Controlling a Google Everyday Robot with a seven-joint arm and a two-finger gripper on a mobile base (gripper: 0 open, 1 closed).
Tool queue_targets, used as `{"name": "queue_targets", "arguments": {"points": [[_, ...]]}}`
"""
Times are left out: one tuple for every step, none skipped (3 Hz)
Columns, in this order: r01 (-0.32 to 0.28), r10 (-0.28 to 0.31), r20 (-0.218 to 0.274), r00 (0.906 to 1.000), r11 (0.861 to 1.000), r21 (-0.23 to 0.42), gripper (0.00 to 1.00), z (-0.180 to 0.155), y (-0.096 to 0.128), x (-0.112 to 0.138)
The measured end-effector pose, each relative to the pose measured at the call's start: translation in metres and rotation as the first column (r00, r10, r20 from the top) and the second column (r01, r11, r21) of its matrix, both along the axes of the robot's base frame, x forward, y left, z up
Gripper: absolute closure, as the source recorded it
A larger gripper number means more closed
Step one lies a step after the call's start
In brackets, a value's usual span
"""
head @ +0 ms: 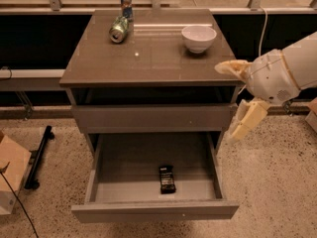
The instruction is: Pick rxbar chocolate from middle drawer and place on counter
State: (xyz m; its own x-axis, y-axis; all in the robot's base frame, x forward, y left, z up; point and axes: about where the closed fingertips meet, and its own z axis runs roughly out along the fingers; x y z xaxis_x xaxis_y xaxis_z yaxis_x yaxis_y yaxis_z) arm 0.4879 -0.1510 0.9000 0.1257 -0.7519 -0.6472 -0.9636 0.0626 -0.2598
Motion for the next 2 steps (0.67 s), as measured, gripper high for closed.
{"name": "queue_targets", "arguments": {"points": [[-0.027, 0.030, -0.039, 0.9988, 0.996, 0.079, 0.00, -0.020, 0.002, 0.011], [-0.069, 0.086, -0.077, 0.9933, 0.977, 0.199, 0.00, -0.044, 0.004, 0.020]]}}
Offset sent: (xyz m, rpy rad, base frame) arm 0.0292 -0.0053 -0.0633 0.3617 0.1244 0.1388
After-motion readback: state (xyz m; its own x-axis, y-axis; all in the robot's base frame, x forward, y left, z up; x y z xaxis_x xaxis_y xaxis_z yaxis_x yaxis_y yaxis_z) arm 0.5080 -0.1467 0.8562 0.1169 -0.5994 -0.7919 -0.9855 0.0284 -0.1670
